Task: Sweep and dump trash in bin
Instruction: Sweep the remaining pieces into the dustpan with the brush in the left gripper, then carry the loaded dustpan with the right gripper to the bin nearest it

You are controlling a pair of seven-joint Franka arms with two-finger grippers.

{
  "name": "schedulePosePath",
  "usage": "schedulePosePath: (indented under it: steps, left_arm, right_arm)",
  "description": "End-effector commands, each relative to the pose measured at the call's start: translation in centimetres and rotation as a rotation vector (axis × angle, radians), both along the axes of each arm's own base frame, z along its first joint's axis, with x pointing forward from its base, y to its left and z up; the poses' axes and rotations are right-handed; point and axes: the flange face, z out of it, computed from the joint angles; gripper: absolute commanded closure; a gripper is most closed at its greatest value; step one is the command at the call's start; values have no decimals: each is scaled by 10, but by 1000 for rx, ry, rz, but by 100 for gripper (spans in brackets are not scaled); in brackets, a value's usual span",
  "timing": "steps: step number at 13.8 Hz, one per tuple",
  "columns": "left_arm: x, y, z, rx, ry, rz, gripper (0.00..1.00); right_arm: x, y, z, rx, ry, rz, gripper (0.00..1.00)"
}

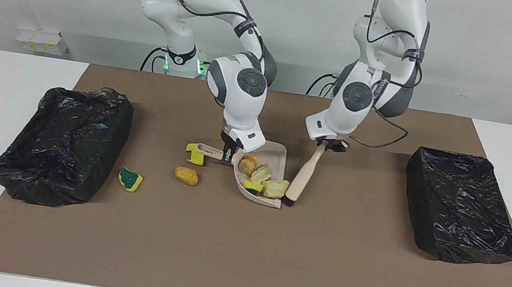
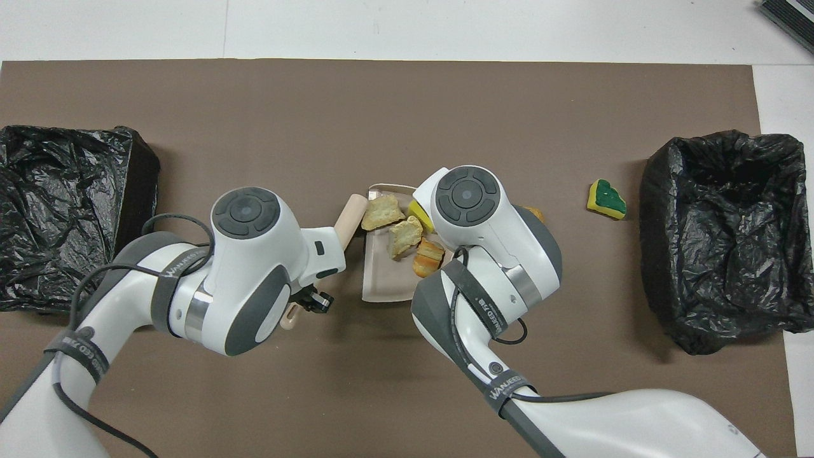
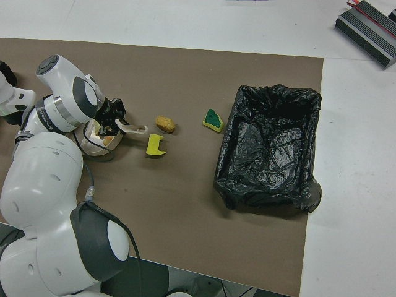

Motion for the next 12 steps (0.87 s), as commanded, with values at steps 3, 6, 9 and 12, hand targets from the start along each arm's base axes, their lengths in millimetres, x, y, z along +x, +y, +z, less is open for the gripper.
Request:
schedulePosePath:
  steps: [3, 6, 9, 12]
  left_arm:
    - [-25, -25, 13, -76, 54, 37, 100]
    - [-16, -17, 23, -73, 66, 52, 100]
    - [-4, -3, 36, -72, 55, 76, 100]
    - [3, 20, 56, -83, 45, 116, 100]
  right_arm:
    - [-9, -7, -13, -12, -5, -16, 100]
    - [11, -39, 20, 18, -29, 3, 100]
    - [22, -65, 29, 74, -11, 27, 100]
    - [42, -97, 45, 113, -25, 58, 100]
